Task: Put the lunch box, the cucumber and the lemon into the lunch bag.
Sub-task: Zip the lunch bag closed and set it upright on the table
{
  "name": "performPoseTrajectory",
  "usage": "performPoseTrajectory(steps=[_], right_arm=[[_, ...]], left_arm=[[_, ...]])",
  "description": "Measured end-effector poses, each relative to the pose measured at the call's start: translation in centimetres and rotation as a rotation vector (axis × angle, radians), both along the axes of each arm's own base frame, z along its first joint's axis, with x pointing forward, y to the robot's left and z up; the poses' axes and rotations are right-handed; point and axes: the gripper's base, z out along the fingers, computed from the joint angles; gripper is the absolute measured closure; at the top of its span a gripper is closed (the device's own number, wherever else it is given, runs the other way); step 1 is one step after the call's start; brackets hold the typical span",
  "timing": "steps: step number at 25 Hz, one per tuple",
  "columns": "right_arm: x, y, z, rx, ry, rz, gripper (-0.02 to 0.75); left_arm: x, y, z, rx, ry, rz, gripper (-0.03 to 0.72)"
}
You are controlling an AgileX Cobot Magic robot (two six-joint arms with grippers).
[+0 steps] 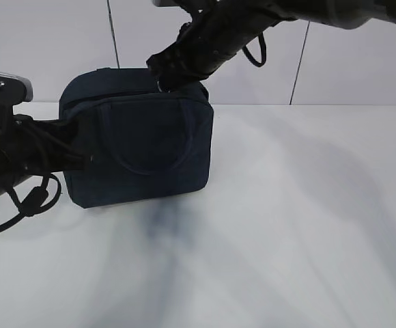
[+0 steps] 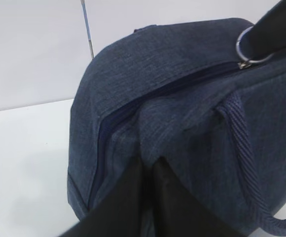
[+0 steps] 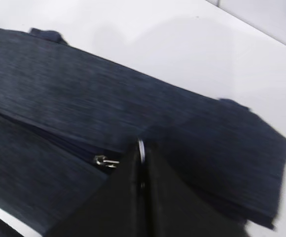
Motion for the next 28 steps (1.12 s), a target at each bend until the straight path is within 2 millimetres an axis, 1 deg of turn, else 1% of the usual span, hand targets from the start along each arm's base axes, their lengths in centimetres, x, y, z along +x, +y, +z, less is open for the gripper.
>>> performPoseTrajectory(steps=[6,19,24,28], right_arm=[[0.8,-2.6,1.0,-0.032,-0.013,-0.039,0.717],[2.2,-6.1,0.7,-0.075,0.005,-0.113,0.717],[2.4,-6.9,0.6,-0.077,0.028,-0.131,0.717],[2.4,-7.0,0.6,-0.072,0.034,-0.133,0.717]], left_arm=[[0.0,0.0,0.0,0.0,0.0,0.0,0.682],[0.0,0.0,0.0,-0.002,0.001,0.004,0.682],[0.0,0.0,0.0,-0.002,0.001,0.003,0.682],[0.0,0.0,0.0,0.0,0.0,-0.001,0.682]])
